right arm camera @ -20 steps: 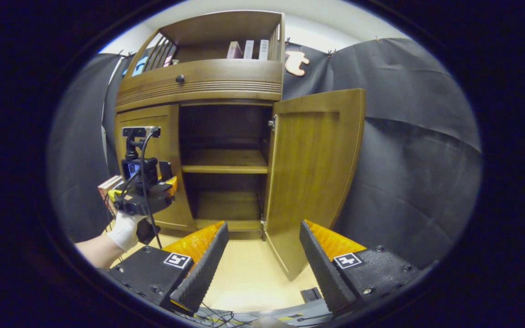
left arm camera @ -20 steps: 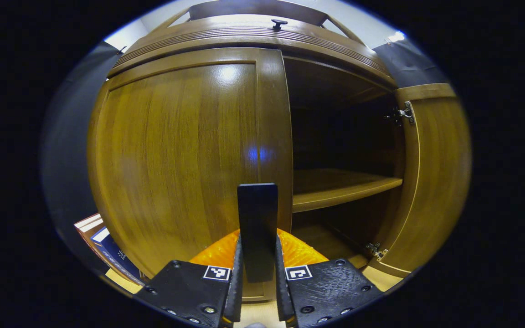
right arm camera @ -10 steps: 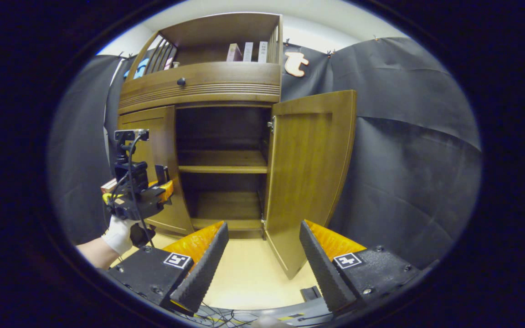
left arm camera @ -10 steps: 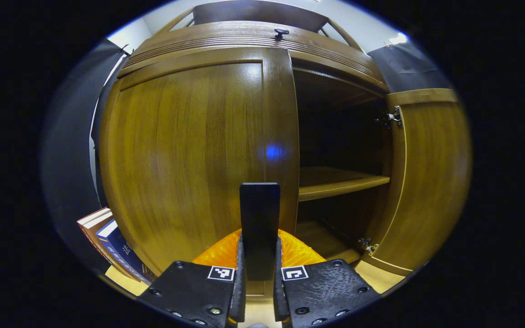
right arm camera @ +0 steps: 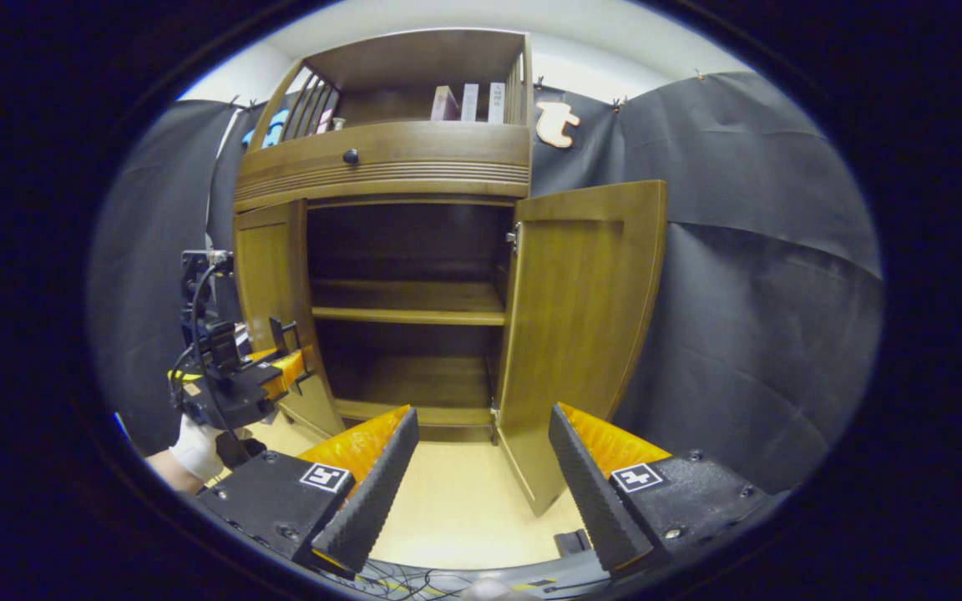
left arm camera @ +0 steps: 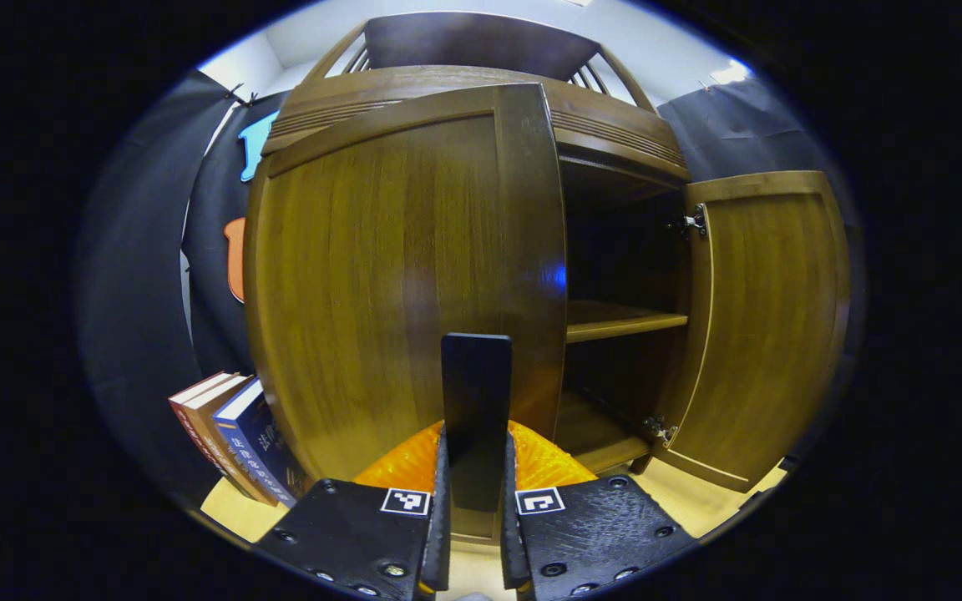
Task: Open the right door of the double-door shoe cabinet with the right hand, and open the left door with the left hand.
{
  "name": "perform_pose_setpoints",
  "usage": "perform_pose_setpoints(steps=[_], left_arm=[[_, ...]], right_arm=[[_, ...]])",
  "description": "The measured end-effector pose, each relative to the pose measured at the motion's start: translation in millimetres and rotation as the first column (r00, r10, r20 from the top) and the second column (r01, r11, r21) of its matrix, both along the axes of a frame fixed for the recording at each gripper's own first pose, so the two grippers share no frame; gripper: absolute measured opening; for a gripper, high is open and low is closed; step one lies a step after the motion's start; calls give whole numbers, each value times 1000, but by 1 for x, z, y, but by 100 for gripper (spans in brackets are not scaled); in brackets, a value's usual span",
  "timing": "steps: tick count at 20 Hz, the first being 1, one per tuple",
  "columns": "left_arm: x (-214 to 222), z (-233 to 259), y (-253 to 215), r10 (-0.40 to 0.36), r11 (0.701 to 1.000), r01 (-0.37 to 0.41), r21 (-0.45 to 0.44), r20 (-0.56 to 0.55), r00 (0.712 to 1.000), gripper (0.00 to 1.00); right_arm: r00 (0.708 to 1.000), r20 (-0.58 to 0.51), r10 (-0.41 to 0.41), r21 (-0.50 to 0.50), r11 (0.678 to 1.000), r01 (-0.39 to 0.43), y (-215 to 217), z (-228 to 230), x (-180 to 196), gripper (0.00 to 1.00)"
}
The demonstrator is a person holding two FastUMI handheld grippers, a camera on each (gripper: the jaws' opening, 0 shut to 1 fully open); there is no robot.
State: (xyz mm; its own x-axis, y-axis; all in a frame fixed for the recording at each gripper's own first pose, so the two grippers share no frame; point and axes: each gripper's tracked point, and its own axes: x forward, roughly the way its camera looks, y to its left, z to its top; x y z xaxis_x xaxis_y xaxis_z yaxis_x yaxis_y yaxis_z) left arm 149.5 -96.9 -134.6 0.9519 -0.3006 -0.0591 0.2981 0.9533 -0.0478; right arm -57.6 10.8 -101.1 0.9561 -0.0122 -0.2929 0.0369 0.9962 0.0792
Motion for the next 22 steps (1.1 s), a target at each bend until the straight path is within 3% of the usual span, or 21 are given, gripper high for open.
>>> perform_pose_setpoints(steps=[12, 22], left_arm=[[-49, -7, 53, 71, 997, -70, 11, -22, 997, 23], [-75, -14, 115, 149, 989, -148, 26, -27, 988, 22]], right_arm=[[998, -1, 65, 16, 998, -65, 19, -1, 8, 99], [988, 5, 156, 39, 987, -156, 60, -1, 13, 99]])
